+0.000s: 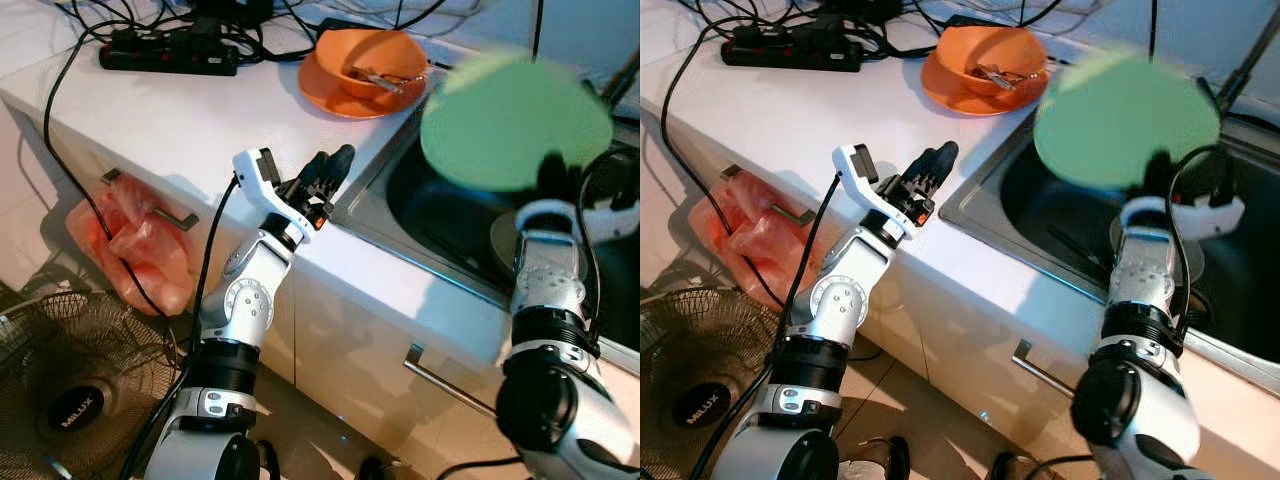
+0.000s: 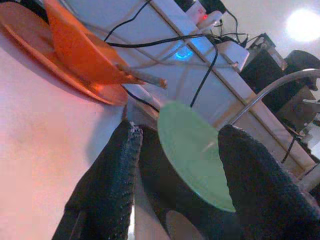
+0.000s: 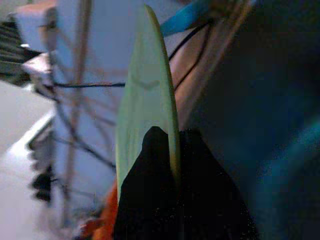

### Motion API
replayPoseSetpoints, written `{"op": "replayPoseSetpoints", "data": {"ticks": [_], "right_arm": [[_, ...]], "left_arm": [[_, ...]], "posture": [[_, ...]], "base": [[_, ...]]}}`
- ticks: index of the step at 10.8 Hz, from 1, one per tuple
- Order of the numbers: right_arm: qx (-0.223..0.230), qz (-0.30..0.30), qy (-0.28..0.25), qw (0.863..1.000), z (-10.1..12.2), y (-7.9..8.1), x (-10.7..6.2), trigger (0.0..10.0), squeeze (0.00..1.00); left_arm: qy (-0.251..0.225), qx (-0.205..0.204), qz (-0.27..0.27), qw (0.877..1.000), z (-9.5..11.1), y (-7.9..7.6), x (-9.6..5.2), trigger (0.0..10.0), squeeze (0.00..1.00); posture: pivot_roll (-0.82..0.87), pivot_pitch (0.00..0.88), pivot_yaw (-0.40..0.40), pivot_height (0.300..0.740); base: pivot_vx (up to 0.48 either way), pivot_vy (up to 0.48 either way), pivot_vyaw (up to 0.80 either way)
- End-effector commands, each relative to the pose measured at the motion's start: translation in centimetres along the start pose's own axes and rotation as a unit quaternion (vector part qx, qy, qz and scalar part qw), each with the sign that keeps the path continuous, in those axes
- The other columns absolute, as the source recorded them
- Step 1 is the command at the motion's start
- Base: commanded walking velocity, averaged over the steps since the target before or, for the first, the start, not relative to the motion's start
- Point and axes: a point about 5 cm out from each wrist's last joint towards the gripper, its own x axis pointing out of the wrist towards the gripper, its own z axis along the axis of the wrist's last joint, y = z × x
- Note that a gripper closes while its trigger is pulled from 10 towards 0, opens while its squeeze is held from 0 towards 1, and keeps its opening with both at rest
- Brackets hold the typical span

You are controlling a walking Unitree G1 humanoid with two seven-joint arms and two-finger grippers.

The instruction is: Kitchen organization

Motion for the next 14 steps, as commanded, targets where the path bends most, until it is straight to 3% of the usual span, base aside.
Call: {"op": "replayPoseSetpoints", "data": {"ticks": [1, 2, 4, 5, 6, 7, 9, 10, 11, 14], "right_arm": [[-0.029, 0.006, -0.02, 0.999, 1.0, 0.6, 0.4, 0.0, 0.0], [-0.066, -0.004, -0.014, 0.998, 0.9, 0.3, 0.4, 10.0, 0.0], [-0.124, -0.008, -0.003, 0.992, 0.3, 0.3, 0.4, 10.0, 0.0], [-0.183, 0.004, 0.019, 0.983, -0.7, 0.5, 0.3, 10.0, 0.0], [-0.212, 0.016, 0.031, 0.977, -1.4, 0.7, 0.1, 10.0, 0.0], [-0.237, 0.027, 0.041, 0.97, -2.0, 1.0, 0.1, 10.0, 0.0], [-0.289, 0.051, 0.055, 0.954, -2.8, 1.4, -0.1, 10.0, 0.0], [-0.323, 0.065, 0.07, 0.942, -3.5, 1.5, -0.3, 10.0, 0.0], [-0.381, 0.086, 0.095, 0.916, -4.7, 1.5, -0.8, 10.0, 0.0], [-0.447, 0.108, 0.114, 0.881, -5.7, 1.4, -1.2, 10.0, 0.0]], "left_arm": [[0.0, 0.005, 0.001, 1.0, -0.4, -0.4, -0.1, 10.0, 0.0], [0.001, 0.013, 0.007, 1.0, -0.3, -0.2, -0.3, 10.0, 0.0], [0.012, 0.042, 0.022, 0.999, -0.1, 0.3, -0.6, 10.0, 0.0], [0.024, 0.093, 0.037, 0.995, 0.4, 0.6, -1.0, 10.0, 0.0], [0.03, 0.136, 0.054, 0.989, 0.9, 0.8, -1.1, 10.0, 0.0], [0.055, 0.212, 0.073, 0.973, 1.3, 1.0, -1.1, 10.0, 0.0], [0.064, 0.28, 0.084, 0.954, 2.0, 0.8, -0.9, 10.0, 0.0], [0.069, 0.305, 0.085, 0.946, 2.2, 0.7, -0.9, 10.0, 0.0], [0.072, 0.314, 0.087, 0.943, 2.2, 0.6, -0.9, 10.0, 0.0], [0.079, 0.322, 0.087, 0.939, 1.9, 0.6, -0.9, 10.0, 0.0]], "posture": [[0.07, 0.121, -0.035, 0.74], [0.07, 0.122, -0.034, 0.74], [0.07, 0.124, -0.036, 0.74], [0.07, 0.126, -0.038, 0.74], [0.08, 0.127, -0.039, 0.74], [0.08, 0.128, -0.042, 0.74], [0.08, 0.127, -0.044, 0.74], [0.08, 0.126, -0.045, 0.74], [0.08, 0.126, -0.045, 0.74], [0.08, 0.123, -0.045, 0.74]], "base": [[0.0, 0.0, 0.0], [0.0, 0.0, 0.0], [0.0, 0.0, 0.0], [0.0, 0.0, 0.0], [0.0, 0.0, 0.0], [0.0, 0.0, 0.0], [0.0, 0.0, 0.0], [0.0, 0.0, 0.0], [0.0, 0.0, 0.0], [0.0, 0.0, 0.0]]}}
